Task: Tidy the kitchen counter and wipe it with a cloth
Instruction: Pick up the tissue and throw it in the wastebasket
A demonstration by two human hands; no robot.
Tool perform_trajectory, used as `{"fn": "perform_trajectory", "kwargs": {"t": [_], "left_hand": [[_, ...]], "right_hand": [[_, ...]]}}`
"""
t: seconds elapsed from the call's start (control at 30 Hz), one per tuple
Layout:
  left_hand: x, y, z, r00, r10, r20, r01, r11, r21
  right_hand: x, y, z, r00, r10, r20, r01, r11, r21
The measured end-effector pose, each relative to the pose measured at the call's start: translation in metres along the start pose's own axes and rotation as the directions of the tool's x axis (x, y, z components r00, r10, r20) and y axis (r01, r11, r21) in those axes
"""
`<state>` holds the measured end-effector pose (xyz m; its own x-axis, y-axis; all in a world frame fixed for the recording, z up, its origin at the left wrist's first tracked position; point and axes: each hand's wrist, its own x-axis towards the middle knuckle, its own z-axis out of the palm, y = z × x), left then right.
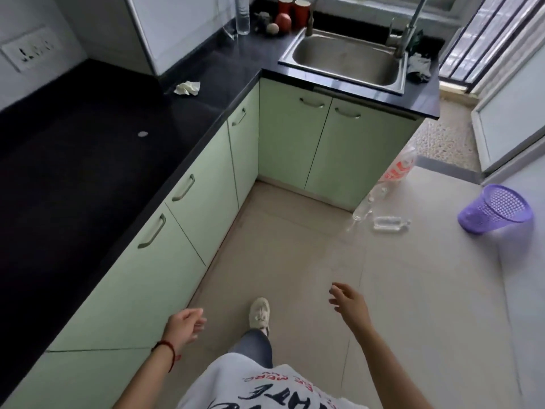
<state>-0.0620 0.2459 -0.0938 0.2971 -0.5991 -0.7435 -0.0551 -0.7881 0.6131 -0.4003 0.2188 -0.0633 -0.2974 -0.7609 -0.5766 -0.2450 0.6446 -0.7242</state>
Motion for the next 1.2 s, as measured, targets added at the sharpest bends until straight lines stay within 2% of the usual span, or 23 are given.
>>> {"fn": "perform_trajectory", "kwargs": {"t": [0.13,0.33,0.43,0.53,0.67,0.83,1.03,1.2], "left_hand": [[0.045,0.080,0.018,1.000,-0.012,0.015,0.012,1.000,0.003],[0.107,0.233,0.057,0.987,0.132,0.092,-0.138,0.989,0.062],[0.127,0.295,0.069,0.975,0.209,0.077,-0.212,0.977,0.032],[0.152,0.342,0.076,0.973,0.229,0.038,-0.229,0.973,-0.006],[0.190,0.373,0.083,0.981,0.185,-0.062,-0.189,0.980,-0.063],[0.206,0.392,0.091,0.979,0.083,-0.187,-0.116,0.979,-0.169],[0.208,0.411,0.083,0.925,0.085,-0.369,-0.179,0.957,-0.229],[0.210,0.423,0.061,0.841,0.139,-0.522,-0.274,0.942,-0.191]], "right_hand": [[0.054,-0.047,0.004,0.998,0.057,0.011,-0.057,0.998,0.026],[0.137,-0.111,0.007,0.996,0.088,0.027,-0.089,0.996,0.022],[0.174,-0.136,0.008,0.993,0.103,0.058,-0.105,0.994,0.028],[0.223,-0.167,0.012,0.989,0.103,0.104,-0.102,0.995,-0.011],[0.300,-0.227,0.022,0.986,0.041,0.161,-0.029,0.997,-0.078],[0.381,-0.324,0.043,0.946,-0.054,0.320,0.128,0.968,-0.214],[0.430,-0.441,0.104,0.832,-0.210,0.514,0.413,0.852,-0.321],[0.430,-0.494,0.170,0.736,-0.245,0.631,0.484,0.843,-0.237]]}}
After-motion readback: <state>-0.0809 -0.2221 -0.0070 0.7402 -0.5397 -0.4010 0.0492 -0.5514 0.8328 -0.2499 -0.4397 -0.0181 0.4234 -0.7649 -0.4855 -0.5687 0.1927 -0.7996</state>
